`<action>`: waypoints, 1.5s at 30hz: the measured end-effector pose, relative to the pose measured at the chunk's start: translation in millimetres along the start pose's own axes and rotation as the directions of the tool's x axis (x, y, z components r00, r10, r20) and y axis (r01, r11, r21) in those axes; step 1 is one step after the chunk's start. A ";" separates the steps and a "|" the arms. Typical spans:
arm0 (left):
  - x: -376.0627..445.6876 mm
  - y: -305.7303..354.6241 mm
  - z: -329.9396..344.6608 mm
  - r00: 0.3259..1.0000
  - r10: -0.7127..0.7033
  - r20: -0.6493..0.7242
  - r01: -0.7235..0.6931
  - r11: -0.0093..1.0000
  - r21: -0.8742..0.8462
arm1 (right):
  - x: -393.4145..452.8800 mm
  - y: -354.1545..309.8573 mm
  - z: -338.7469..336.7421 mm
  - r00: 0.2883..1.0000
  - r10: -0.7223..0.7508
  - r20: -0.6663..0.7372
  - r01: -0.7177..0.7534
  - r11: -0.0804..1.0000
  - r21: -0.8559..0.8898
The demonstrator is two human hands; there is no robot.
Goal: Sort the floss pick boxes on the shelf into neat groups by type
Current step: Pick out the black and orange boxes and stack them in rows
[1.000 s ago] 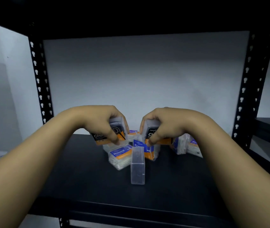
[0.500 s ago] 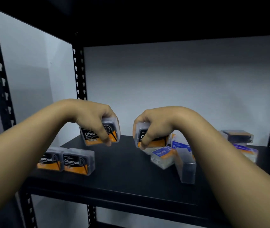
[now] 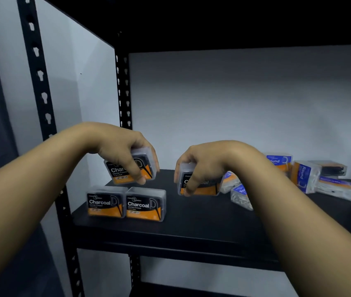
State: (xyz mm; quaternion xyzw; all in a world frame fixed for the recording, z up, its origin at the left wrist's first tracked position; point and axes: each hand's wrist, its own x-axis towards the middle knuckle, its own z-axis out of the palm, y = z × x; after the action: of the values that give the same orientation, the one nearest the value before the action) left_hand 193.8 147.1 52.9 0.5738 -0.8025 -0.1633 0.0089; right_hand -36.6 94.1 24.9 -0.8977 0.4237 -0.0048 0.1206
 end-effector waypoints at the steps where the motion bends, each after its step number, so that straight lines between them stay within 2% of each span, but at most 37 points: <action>1: -0.8 -3.9 0.0 1.000 -0.012 0.000 0.012 1.000 0.014 | 1.9 -3.8 2.1 1.000 0.019 0.004 -0.019 1.000 -0.012; 6: 4.6 -21.0 1.3 0.990 -0.114 -0.083 0.124 0.983 0.134 | 13.3 -18.1 18.0 0.993 0.120 0.018 -0.119 0.990 -0.074; 11: 15.7 -37.6 8.3 0.976 -0.151 -0.157 0.173 0.975 0.139 | 17.5 -20.8 30.7 0.975 0.210 0.068 -0.204 0.976 -0.080; 17: 27.4 -47.6 16.7 0.962 -0.213 -0.172 0.239 0.960 0.146 | 25.8 -23.9 47.5 0.961 0.256 0.105 -0.246 0.964 -0.099; 23: 42.5 -56.7 29.8 0.954 -0.280 -0.105 0.294 0.942 0.163 | 28.7 -23.4 58.8 0.961 0.254 0.110 -0.247 0.966 -0.070; 29: 42.6 -62.3 29.0 0.939 -0.345 0.007 0.339 0.926 0.169 | 17.8 -18.6 60.7 0.971 0.239 0.020 -0.237 0.969 -0.062; 35: 43.0 -65.0 28.6 0.925 -0.380 -0.002 0.374 0.907 0.192 | 8.4 -18.3 64.0 0.985 0.169 -0.030 -0.169 0.986 0.000; 38: 29.7 -64.7 23.4 0.941 -0.321 -0.110 0.337 0.917 0.213 | 5.2 -15.6 66.7 0.986 0.147 -0.080 -0.149 0.989 -0.013; 41: 2.3 -58.8 20.7 0.933 -0.127 -0.336 0.174 0.978 0.113 | 6.4 -10.0 70.9 0.986 0.110 -0.126 -0.108 0.994 0.024; 43: -11.7 -56.7 23.1 0.950 -0.033 -0.311 0.051 0.997 0.049 | 9.3 -6.4 73.9 0.984 0.093 -0.149 -0.085 0.995 0.057; 45: -17.4 -54.4 27.2 0.984 -0.021 -0.177 0.029 0.999 0.038 | 12.3 -2.9 76.4 0.982 0.076 -0.172 -0.062 0.994 0.086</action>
State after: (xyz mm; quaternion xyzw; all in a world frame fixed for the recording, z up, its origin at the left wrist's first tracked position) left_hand 244.2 154.3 15.4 0.5961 -0.7944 -0.0956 0.0664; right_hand -18.1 102.7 -49.8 -0.8730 0.4631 -0.0965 0.1191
